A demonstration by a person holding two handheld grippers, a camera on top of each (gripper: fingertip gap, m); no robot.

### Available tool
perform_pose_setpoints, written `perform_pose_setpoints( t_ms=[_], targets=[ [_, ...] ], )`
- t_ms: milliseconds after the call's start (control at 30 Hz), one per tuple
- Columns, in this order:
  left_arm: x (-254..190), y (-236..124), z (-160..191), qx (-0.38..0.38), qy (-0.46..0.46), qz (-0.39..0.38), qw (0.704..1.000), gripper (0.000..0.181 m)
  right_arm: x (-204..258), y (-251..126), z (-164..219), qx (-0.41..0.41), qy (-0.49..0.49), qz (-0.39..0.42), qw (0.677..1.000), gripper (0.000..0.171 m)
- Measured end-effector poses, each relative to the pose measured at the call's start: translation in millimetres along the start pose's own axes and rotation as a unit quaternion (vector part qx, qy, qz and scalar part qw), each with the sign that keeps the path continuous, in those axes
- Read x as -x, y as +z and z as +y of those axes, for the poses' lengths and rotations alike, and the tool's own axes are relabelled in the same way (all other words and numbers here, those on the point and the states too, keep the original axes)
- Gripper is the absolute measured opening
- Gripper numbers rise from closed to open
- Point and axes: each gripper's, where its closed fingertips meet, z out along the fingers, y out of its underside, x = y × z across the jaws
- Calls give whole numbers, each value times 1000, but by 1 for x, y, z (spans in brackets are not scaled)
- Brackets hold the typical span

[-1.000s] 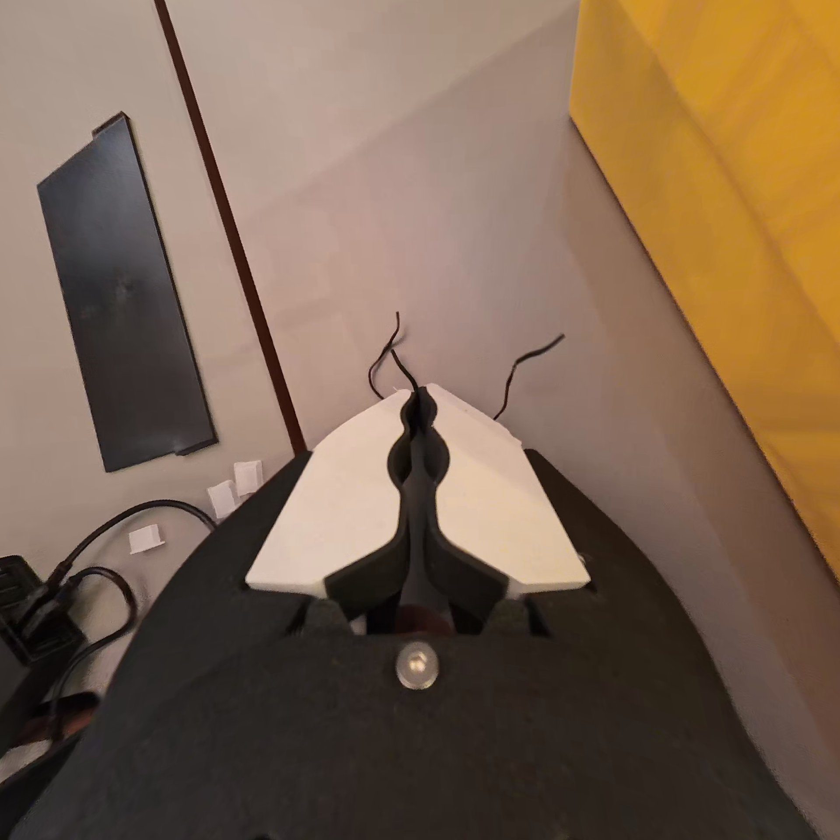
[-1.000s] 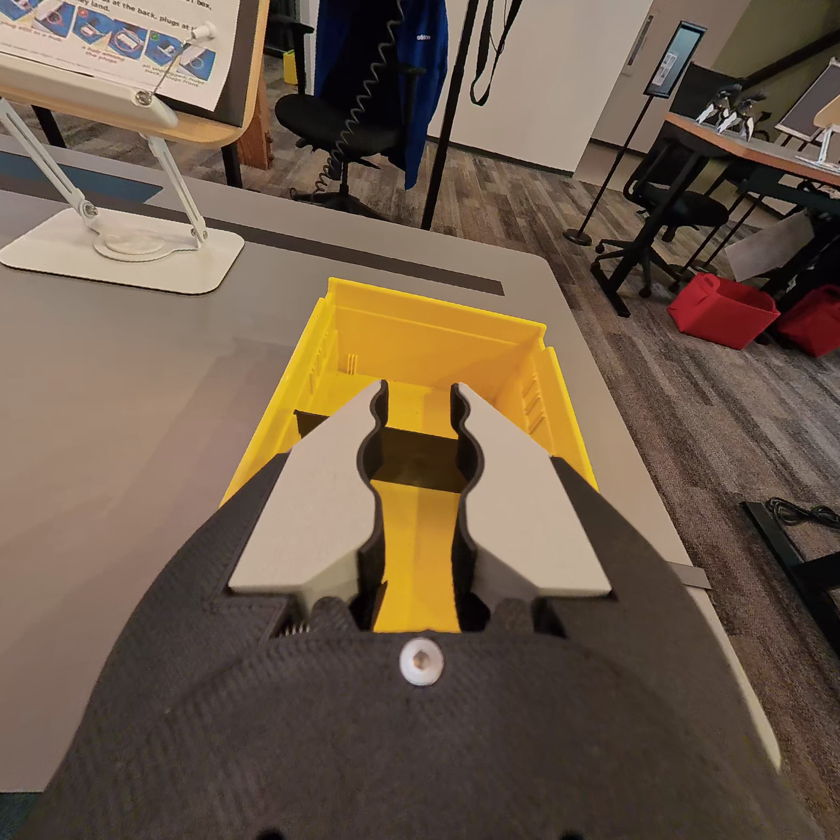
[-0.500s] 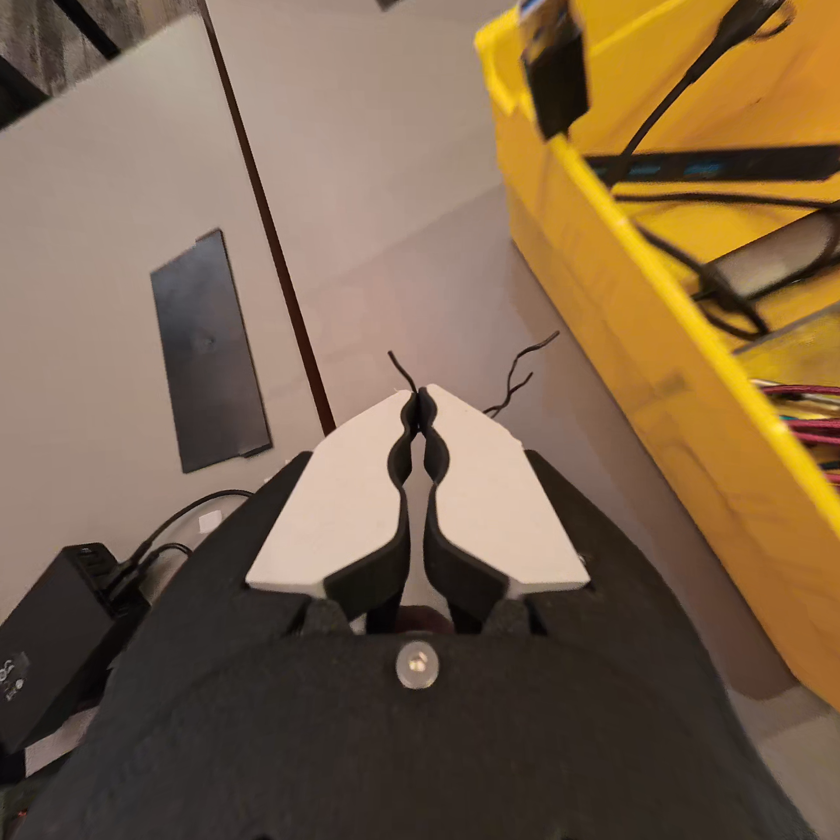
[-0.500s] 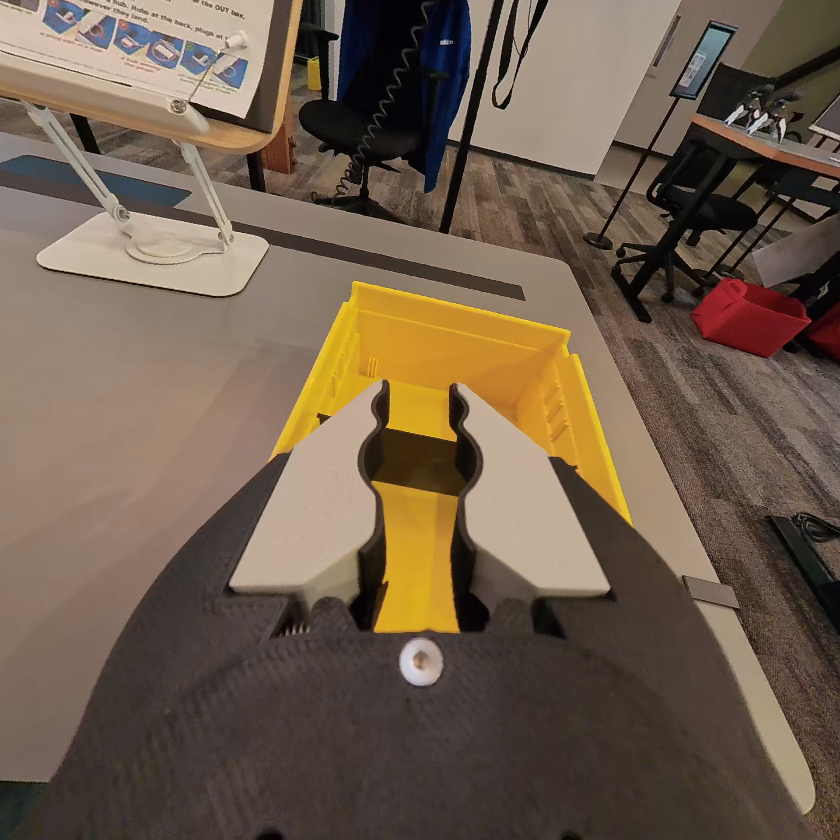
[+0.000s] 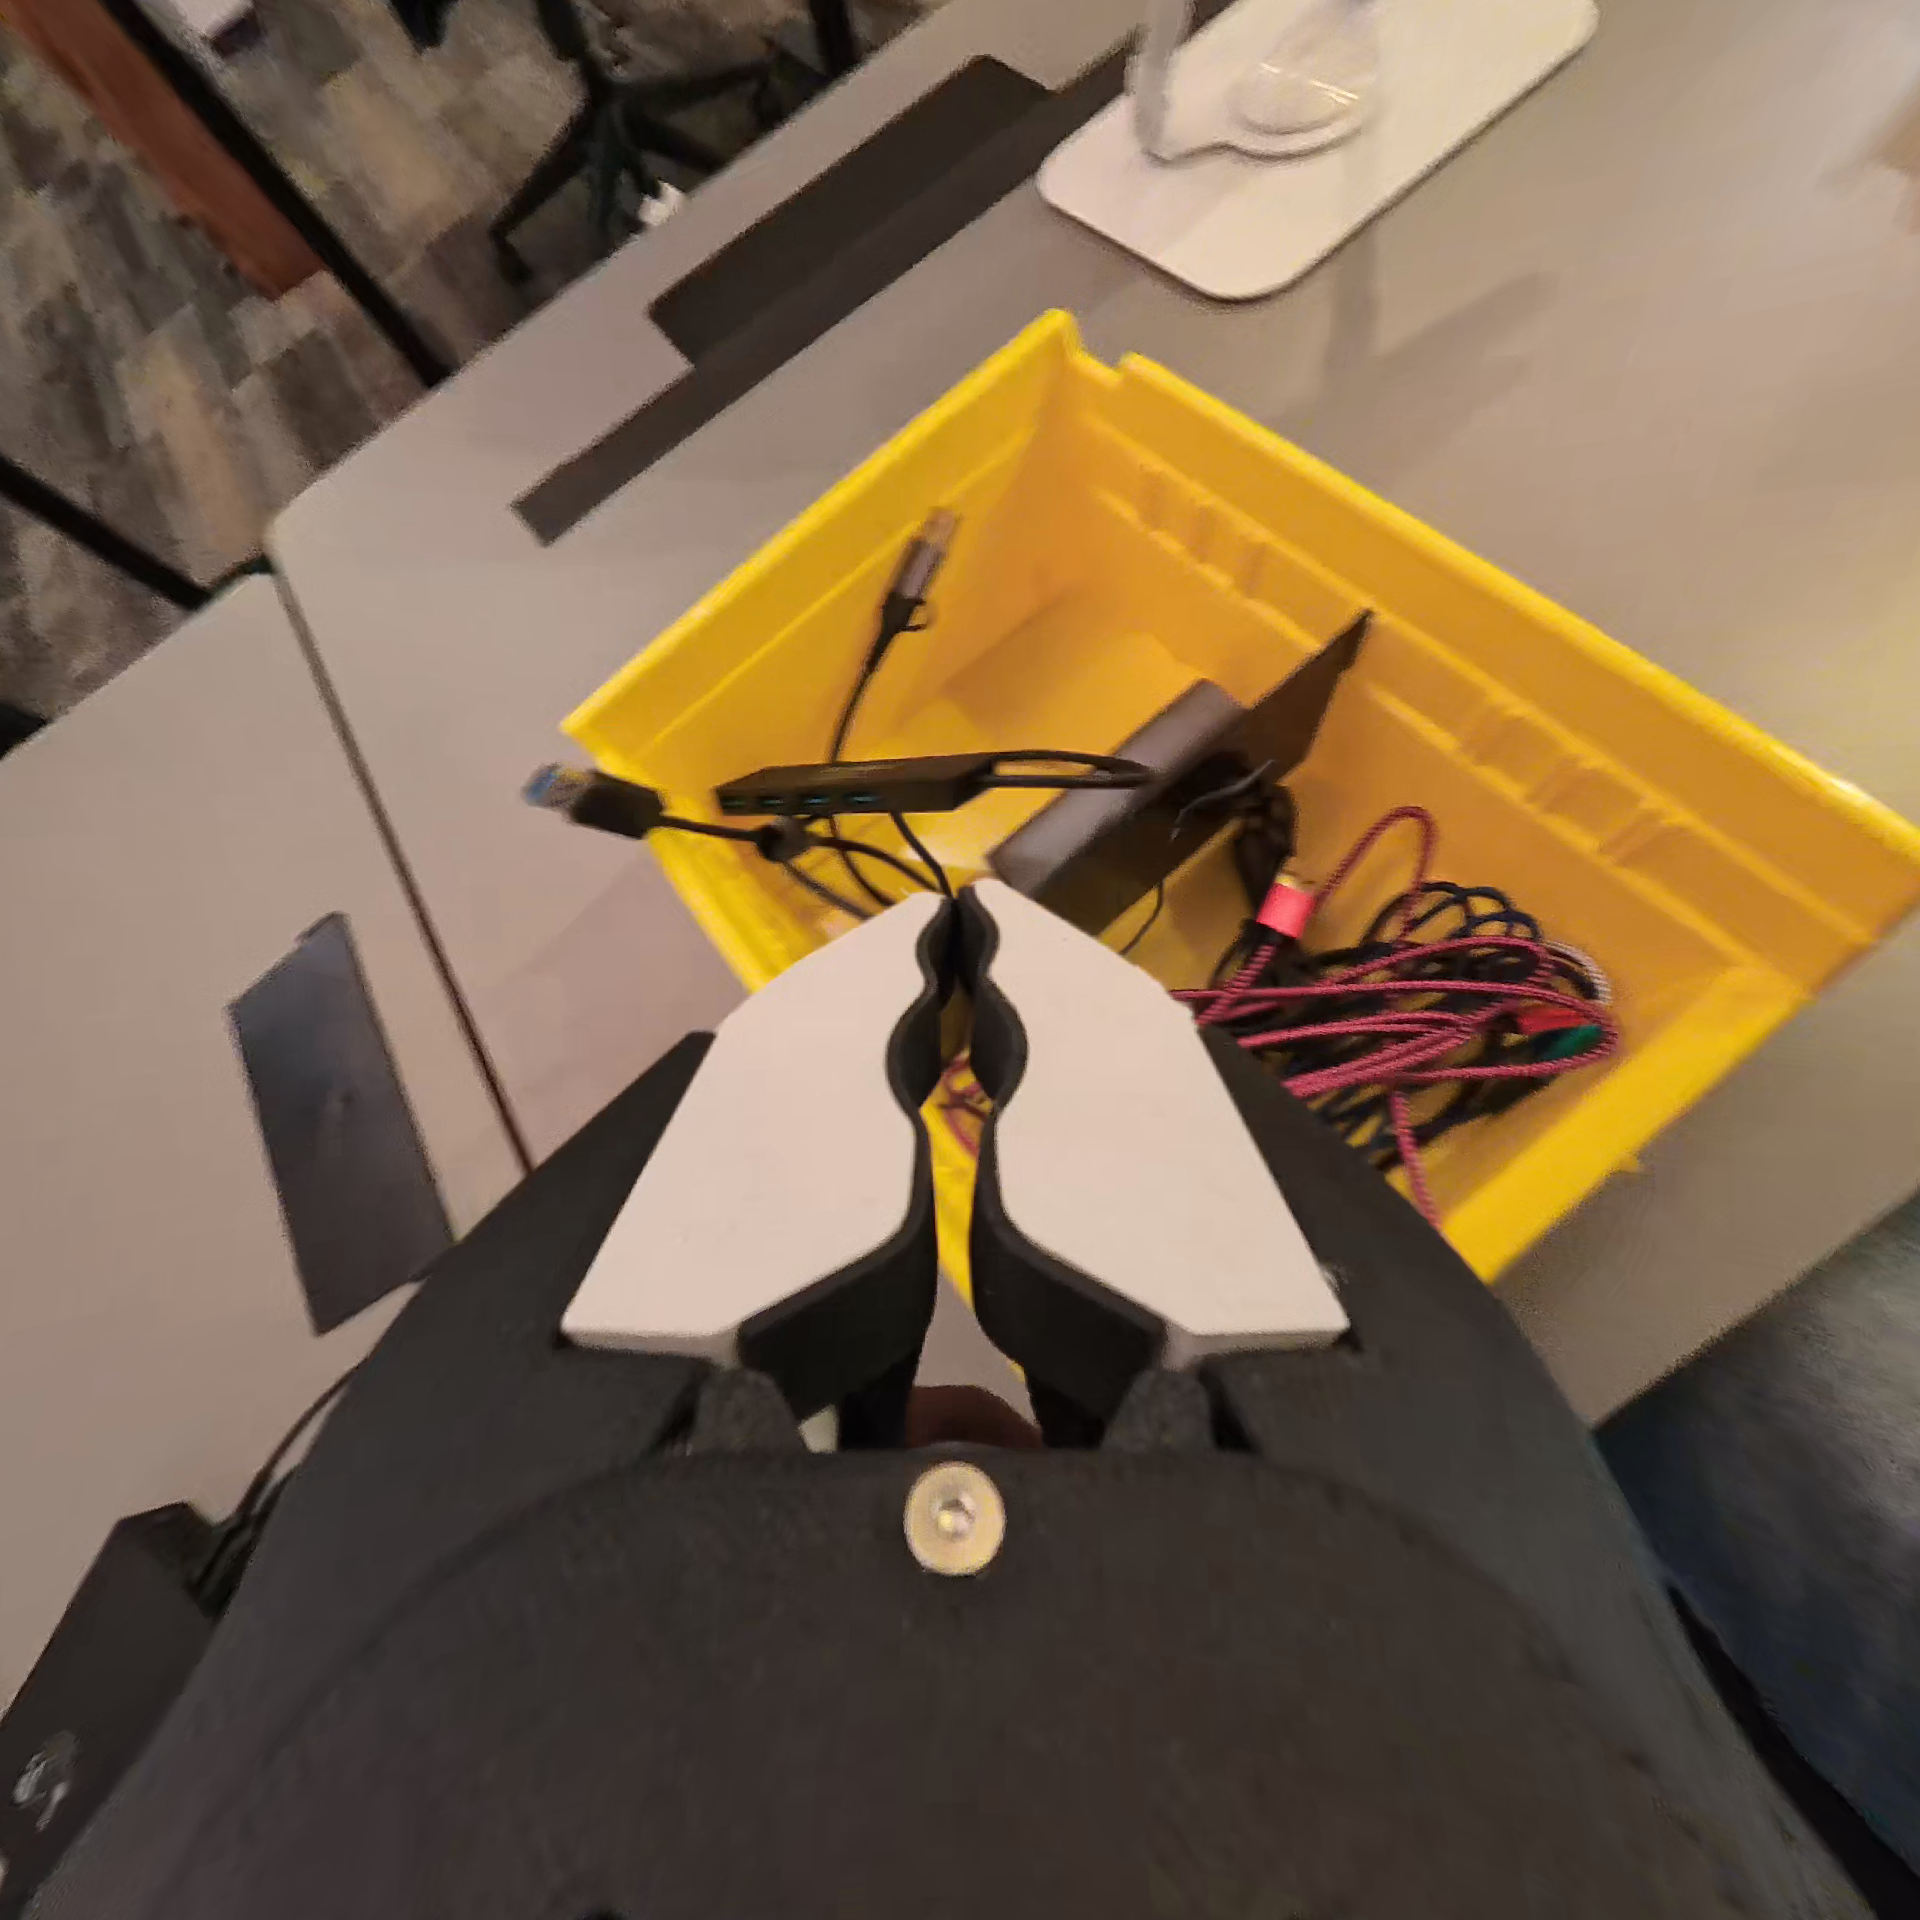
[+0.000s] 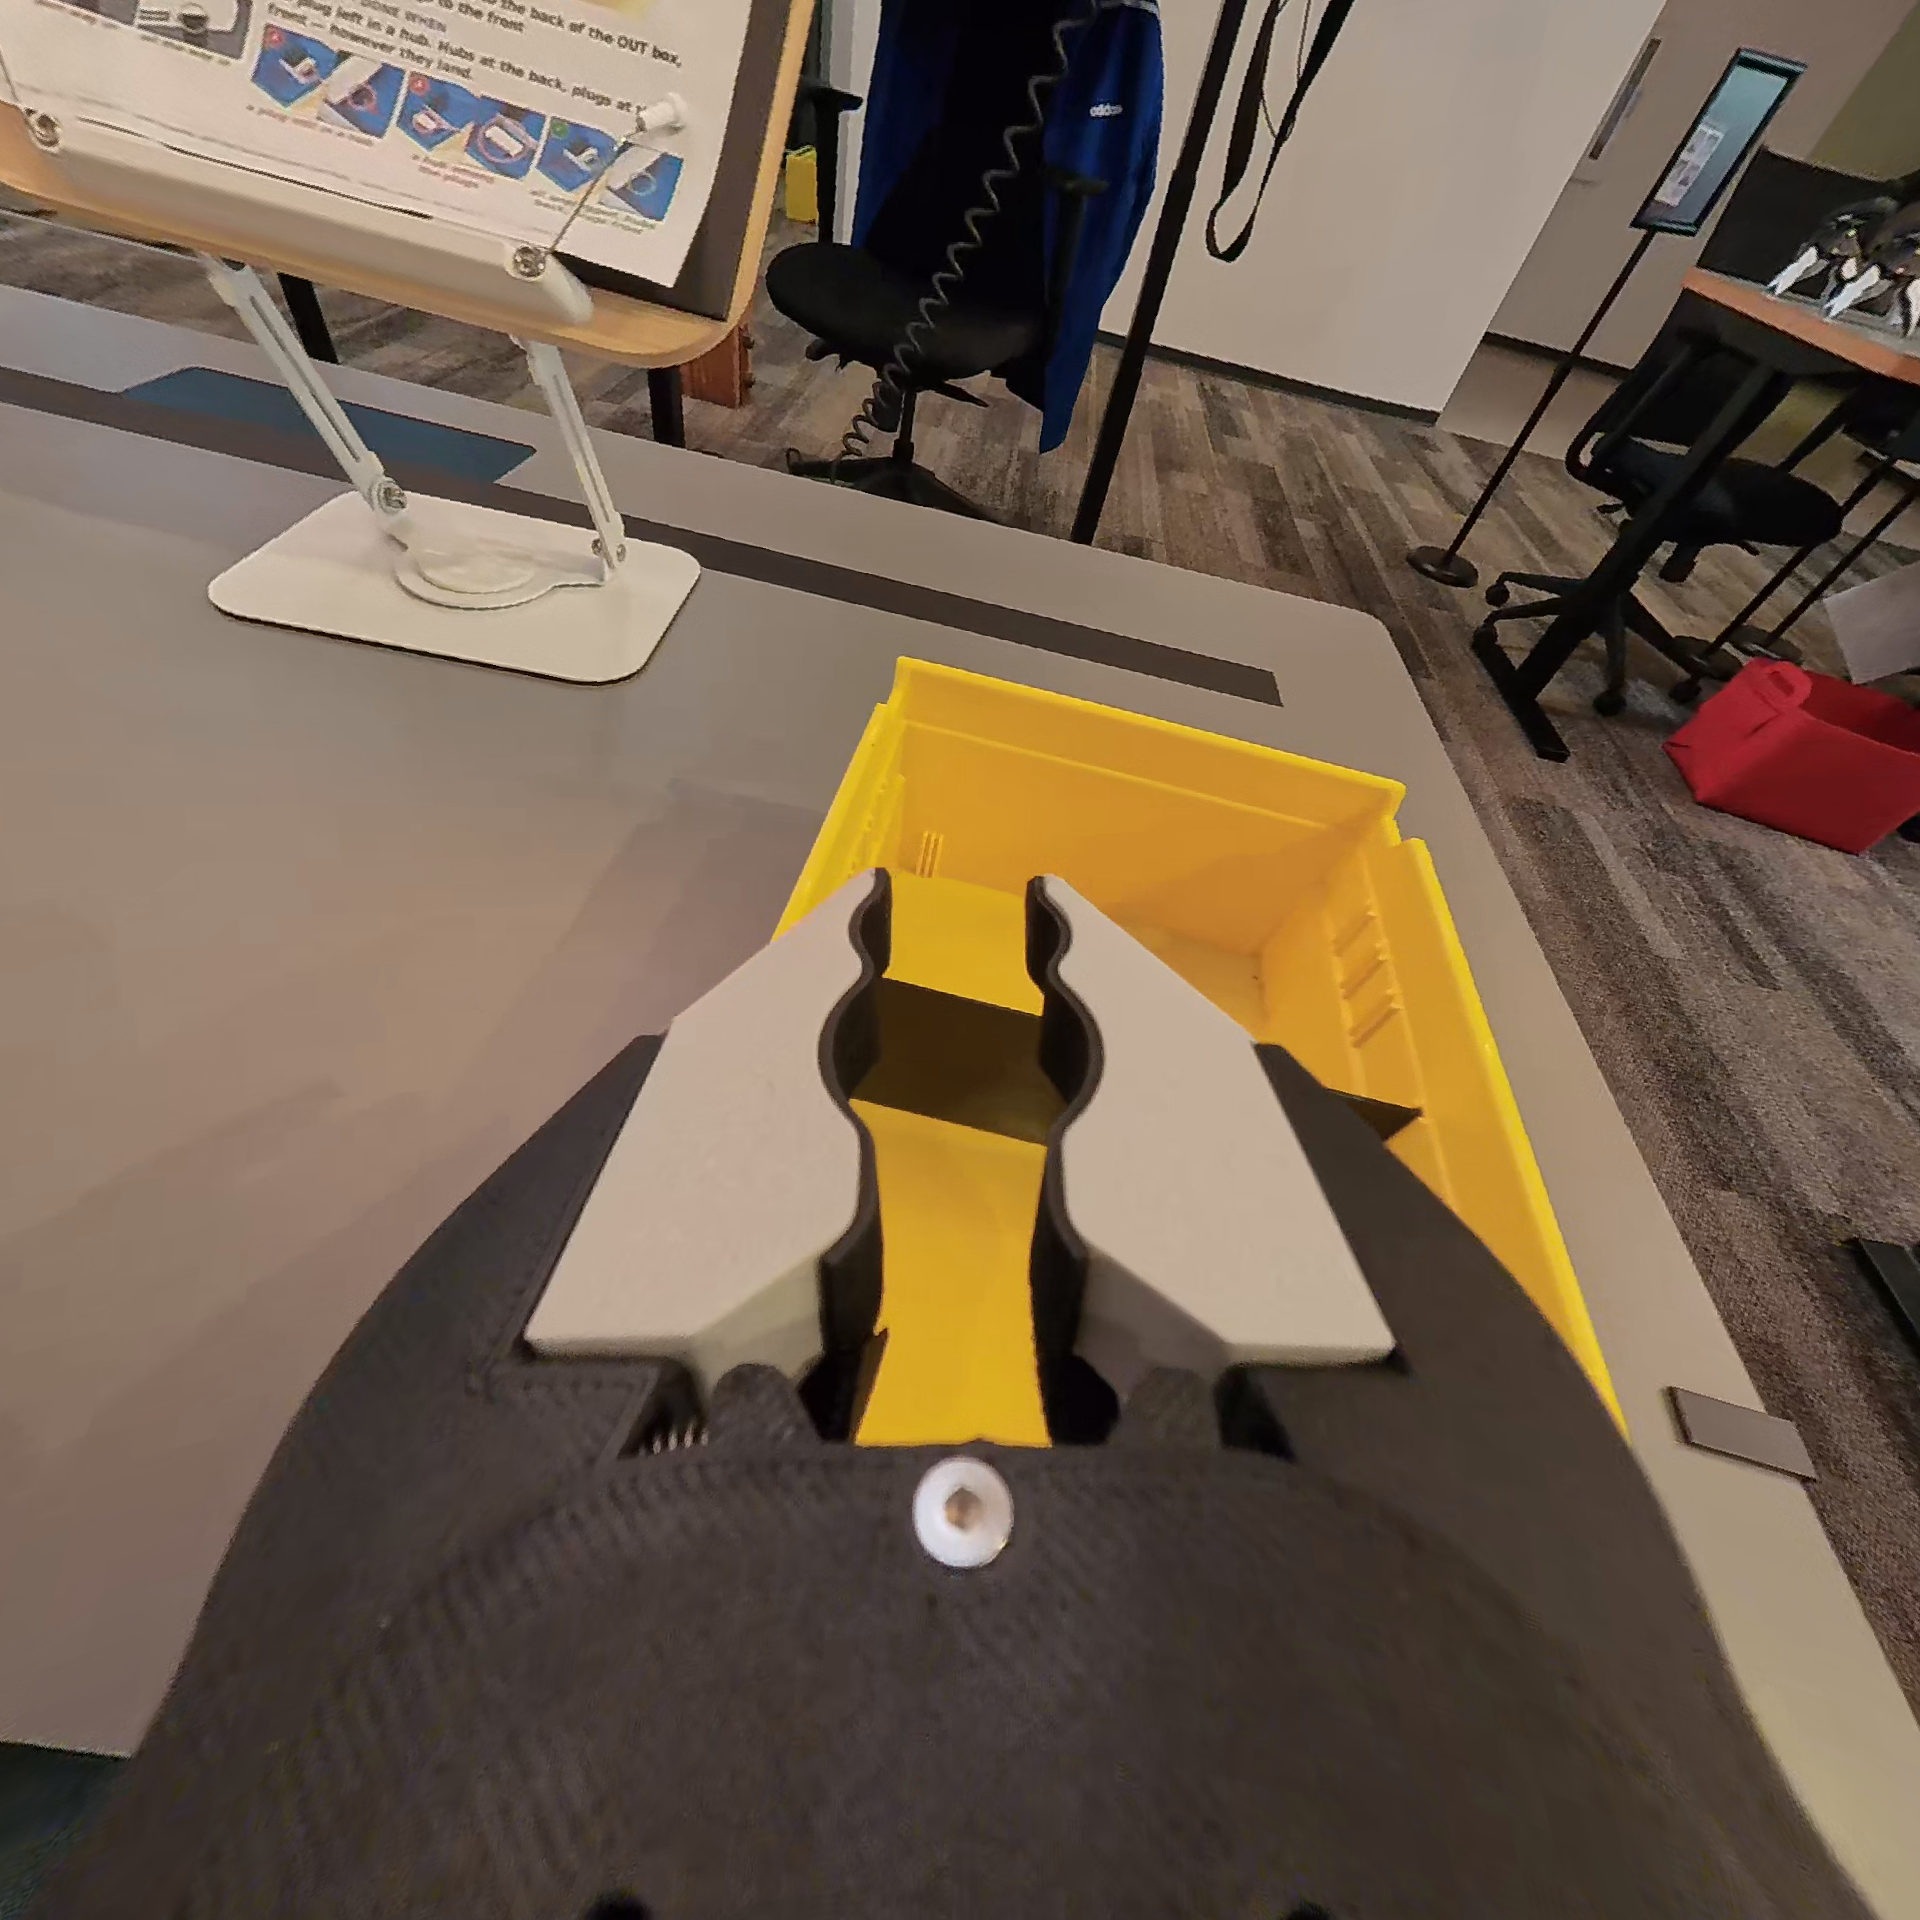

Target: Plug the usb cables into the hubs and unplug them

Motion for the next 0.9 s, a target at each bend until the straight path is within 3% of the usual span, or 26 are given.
perform_pose_setpoints(
  t_ms=[267,500,533,633,800,900],
  targets=[
    [-67,42,28,60,24,60,996,0,17,6,7,5,2,-29,1000,23],
    [-80,64,37,115,62,61,990,0,28,10,11,5,0,-49,999,24],
    [-77,67,35,117,67,51,990,0,29,9,11,5,-1,-51,999,24],
    [-73,68,33,141,73,42,986,50,30,7,11,6,-7,-52,999,24],
    [-37,61,6,109,98,-8,989,48,27,5,13,4,-7,-53,999,24],
    [-8,67,-5,104,189,-44,976,50,27,4,13,1,-3,-57,998,24]
  ],
)
